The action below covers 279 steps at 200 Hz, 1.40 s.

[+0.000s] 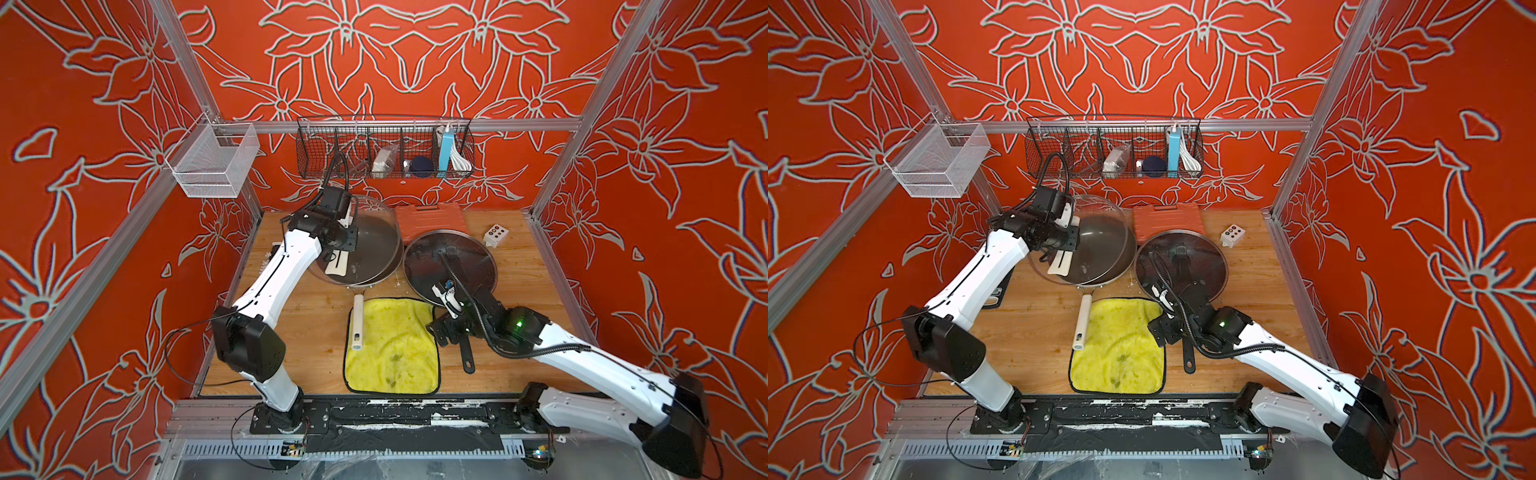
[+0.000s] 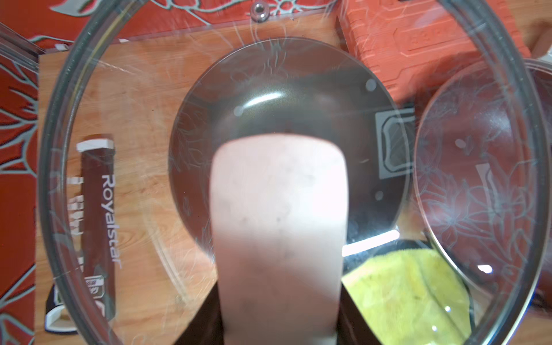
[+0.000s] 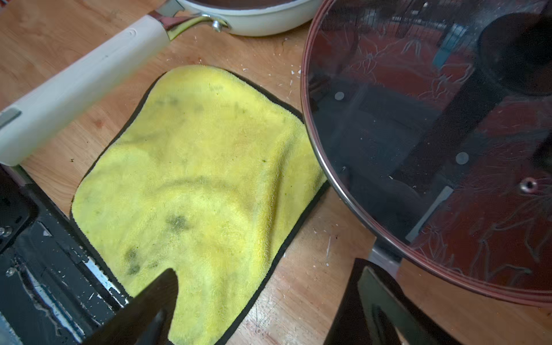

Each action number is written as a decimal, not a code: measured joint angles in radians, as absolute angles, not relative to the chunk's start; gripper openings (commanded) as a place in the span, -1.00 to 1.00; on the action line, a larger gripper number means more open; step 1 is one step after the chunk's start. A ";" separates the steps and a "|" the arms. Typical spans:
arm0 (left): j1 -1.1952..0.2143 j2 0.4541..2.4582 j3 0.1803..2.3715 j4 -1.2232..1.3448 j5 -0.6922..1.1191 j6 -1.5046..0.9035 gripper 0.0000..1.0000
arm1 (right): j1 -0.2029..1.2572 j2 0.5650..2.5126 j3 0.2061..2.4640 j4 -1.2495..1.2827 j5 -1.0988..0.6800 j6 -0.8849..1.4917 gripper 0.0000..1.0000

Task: Wipe the pot lid with a cloth
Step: Pick up the pot lid from the cooking pot, then pick up the cleaning item at the center of the board.

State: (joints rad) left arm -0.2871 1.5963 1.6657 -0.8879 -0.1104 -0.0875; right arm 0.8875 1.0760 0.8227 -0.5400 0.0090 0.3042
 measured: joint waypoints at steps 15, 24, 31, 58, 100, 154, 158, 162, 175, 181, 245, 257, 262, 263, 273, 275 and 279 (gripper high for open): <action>-0.285 1.522 1.593 -0.857 -0.104 -0.068 -1.00 | 0.912 1.117 0.834 -0.538 0.028 0.311 0.91; -0.281 1.478 1.547 -0.834 -0.095 -0.059 -1.00 | 0.927 1.146 0.844 -0.537 0.035 0.315 0.89; -0.276 1.442 1.505 -0.812 -0.083 -0.052 -1.00 | 0.937 1.168 0.854 -0.537 0.042 0.317 0.88; -0.239 1.290 1.340 -0.735 -0.002 -0.048 -1.00 | 0.967 1.257 0.886 -0.526 0.057 0.323 0.84; -0.117 1.051 1.139 -0.648 0.141 -0.112 -1.00 | 0.994 1.380 0.917 -0.508 0.062 0.321 0.70; -0.012 0.935 1.066 -0.566 0.291 -0.166 -1.00 | 1.020 1.521 0.953 -0.497 0.063 0.308 0.65; -0.009 0.938 1.066 -0.560 0.299 -0.168 -1.00 | 1.021 1.525 0.953 -0.496 0.063 0.308 0.64; -0.006 0.939 1.065 -0.555 0.307 -0.170 -1.00 | 1.021 1.528 0.953 -0.495 0.063 0.308 0.65; -0.004 0.943 1.061 -0.545 0.326 -0.177 -1.00 | 1.021 1.541 0.957 -0.493 0.063 0.307 0.64; -0.001 0.943 1.057 -0.540 0.333 -0.179 -1.00 | 1.021 1.551 0.963 -0.493 0.062 0.306 0.65; 0.048 0.904 0.960 -0.472 0.401 -0.223 -1.00 | 1.022 1.720 1.067 -0.505 0.052 0.295 0.46; 0.060 0.892 0.947 -0.463 0.414 -0.237 -1.00 | 1.023 1.747 1.080 -0.510 0.051 0.292 0.38; 0.062 0.889 0.944 -0.462 0.418 -0.241 -1.00 | 1.023 1.756 1.084 -0.513 0.051 0.292 0.36; 0.063 0.888 0.944 -0.461 0.420 -0.242 -1.00 | 1.023 1.757 1.084 -0.513 0.050 0.290 0.35; 0.069 0.881 0.941 -0.460 0.428 -0.249 -1.00 | 1.024 1.771 1.087 -0.517 0.047 0.293 0.30; 0.070 0.880 0.941 -0.459 0.430 -0.252 -1.00 | 1.025 1.774 1.087 -0.517 0.046 0.292 0.28; 0.072 0.877 0.940 -0.458 0.433 -0.254 -1.00 | 1.026 1.778 1.088 -0.519 0.046 0.292 0.25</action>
